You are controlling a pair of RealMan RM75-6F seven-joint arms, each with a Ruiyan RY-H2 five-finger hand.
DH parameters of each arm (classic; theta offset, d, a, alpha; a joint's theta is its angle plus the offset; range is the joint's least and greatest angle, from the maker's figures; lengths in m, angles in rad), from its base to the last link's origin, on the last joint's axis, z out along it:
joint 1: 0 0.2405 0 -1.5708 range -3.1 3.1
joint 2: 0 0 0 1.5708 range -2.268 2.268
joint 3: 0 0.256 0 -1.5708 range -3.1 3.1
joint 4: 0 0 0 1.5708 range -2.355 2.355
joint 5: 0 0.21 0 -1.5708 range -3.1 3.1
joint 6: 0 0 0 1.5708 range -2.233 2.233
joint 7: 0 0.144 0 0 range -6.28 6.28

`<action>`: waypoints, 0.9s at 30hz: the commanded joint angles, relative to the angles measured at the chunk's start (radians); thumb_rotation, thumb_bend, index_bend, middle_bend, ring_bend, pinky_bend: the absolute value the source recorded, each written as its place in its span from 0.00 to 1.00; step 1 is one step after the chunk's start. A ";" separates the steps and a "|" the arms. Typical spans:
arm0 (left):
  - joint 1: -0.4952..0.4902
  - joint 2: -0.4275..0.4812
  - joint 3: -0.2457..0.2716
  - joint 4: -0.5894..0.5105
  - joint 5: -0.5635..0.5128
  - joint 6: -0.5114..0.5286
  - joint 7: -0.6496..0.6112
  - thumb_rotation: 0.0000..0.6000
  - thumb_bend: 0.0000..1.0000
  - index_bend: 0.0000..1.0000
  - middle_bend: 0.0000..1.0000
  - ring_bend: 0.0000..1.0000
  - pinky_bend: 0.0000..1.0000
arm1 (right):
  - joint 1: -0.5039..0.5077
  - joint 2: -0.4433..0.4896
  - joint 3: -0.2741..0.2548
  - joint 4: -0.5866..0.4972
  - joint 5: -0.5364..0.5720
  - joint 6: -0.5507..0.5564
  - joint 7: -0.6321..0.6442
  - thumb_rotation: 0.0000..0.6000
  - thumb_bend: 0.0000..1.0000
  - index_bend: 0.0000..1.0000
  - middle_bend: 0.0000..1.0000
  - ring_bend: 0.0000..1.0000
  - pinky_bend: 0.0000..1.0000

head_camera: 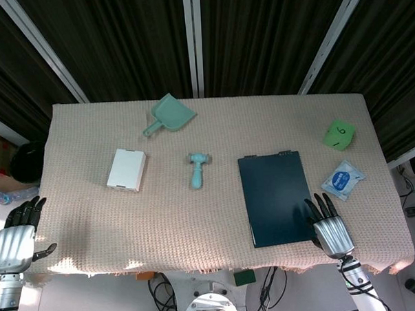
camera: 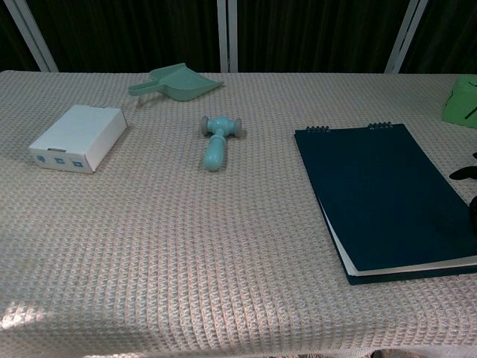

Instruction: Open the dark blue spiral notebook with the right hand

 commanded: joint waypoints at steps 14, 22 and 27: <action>0.003 -0.004 -0.004 -0.002 0.012 0.020 0.009 1.00 0.06 0.03 0.06 0.07 0.12 | -0.020 0.021 -0.018 -0.008 0.000 0.006 -0.002 1.00 0.67 0.76 0.15 0.00 0.00; 0.001 -0.005 -0.005 -0.009 0.017 0.021 0.016 1.00 0.06 0.03 0.06 0.06 0.12 | -0.067 0.061 -0.052 -0.017 -0.022 0.061 0.007 1.00 0.69 0.79 0.15 0.00 0.00; 0.006 -0.007 -0.001 -0.012 0.025 0.031 0.022 1.00 0.06 0.03 0.06 0.07 0.12 | -0.103 0.096 -0.086 -0.022 -0.044 0.095 0.004 1.00 0.69 0.79 0.16 0.00 0.00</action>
